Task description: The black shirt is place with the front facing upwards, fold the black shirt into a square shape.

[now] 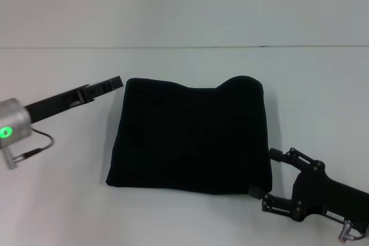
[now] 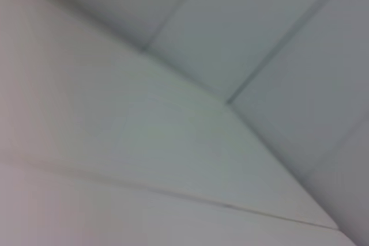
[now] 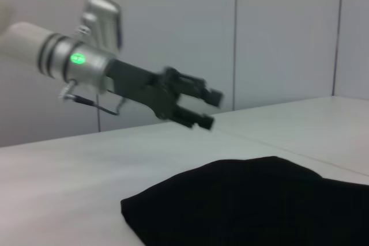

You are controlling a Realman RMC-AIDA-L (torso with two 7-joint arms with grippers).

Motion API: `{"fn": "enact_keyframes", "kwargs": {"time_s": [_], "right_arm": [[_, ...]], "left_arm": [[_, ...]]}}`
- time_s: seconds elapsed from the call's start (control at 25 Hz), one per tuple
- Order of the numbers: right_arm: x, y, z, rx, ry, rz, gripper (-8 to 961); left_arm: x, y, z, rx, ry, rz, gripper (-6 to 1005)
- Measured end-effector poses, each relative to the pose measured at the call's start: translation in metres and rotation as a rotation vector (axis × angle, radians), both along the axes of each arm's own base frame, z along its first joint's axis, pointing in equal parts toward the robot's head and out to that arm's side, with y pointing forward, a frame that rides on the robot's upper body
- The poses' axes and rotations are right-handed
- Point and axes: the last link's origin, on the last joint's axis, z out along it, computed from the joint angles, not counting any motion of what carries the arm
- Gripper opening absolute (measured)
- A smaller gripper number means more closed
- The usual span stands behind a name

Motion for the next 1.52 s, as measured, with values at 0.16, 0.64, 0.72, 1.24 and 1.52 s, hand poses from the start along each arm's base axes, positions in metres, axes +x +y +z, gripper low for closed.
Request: {"fn": "enact_keyframes", "kwargs": {"time_s": [0.16, 0.64, 0.72, 1.24, 1.52], "right_arm": [[-0.001, 0.003, 0.003, 0.022, 0.022, -0.018, 944], [-0.004, 0.000, -0.007, -0.005, 0.054, -0.045, 944], [-0.004, -0.001, -0.009, -0.013, 0.051, -0.048, 944], [0.002, -0.003, -0.017, -0.017, 0.019, -0.083, 944], [0.002, -0.002, -0.015, -0.011, 0.022, -0.082, 944]], "left_arm": [[0.000, -0.023, 0.013, 0.095, 0.123, -0.267, 782], [-0.013, -0.098, -0.005, 0.091, 0.420, -0.735, 842], [-0.018, -0.102, -0.009, 0.059, 0.426, -0.718, 841], [-0.031, -0.112, -0.022, 0.031, 0.395, -0.627, 841], [-0.033, -0.112, -0.023, 0.029, 0.395, -0.616, 841]]}}
